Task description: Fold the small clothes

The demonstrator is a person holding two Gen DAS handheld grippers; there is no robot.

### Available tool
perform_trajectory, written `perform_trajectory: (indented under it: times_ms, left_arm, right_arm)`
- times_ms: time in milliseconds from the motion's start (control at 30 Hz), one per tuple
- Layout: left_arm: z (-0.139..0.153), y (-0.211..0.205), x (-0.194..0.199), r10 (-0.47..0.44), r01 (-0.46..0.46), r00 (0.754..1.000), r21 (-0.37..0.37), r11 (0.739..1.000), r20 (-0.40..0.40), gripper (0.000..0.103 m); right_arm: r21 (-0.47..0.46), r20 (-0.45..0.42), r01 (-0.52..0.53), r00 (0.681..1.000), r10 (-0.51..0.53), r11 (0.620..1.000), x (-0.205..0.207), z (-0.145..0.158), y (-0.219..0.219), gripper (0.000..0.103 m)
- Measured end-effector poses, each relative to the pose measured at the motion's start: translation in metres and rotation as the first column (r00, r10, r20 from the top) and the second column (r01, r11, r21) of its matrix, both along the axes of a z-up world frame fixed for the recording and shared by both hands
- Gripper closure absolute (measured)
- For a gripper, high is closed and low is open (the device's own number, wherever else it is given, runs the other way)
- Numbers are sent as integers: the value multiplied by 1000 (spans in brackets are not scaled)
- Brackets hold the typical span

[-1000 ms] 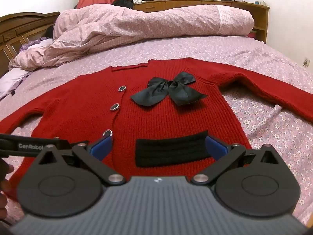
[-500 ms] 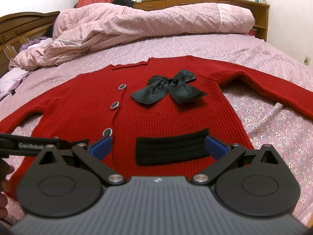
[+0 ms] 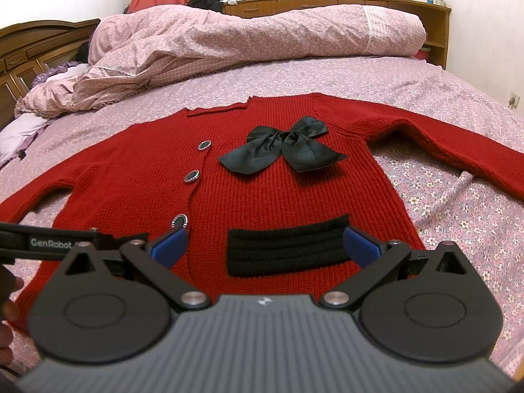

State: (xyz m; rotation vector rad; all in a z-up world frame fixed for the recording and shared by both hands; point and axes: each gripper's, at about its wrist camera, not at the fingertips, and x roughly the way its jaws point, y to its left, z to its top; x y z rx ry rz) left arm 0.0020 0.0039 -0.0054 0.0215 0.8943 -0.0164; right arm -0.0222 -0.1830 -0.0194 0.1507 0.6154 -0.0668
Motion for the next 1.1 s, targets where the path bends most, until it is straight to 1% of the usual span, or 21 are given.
perform_trajectory:
  times_ms: [1100]
  left_arm:
    - [-1, 1, -1, -1, 1, 1000, 1, 1000, -4, 0]
  right_arm:
    - [7, -6, 3, 1000, -3, 1000, 0, -3, 0, 0]
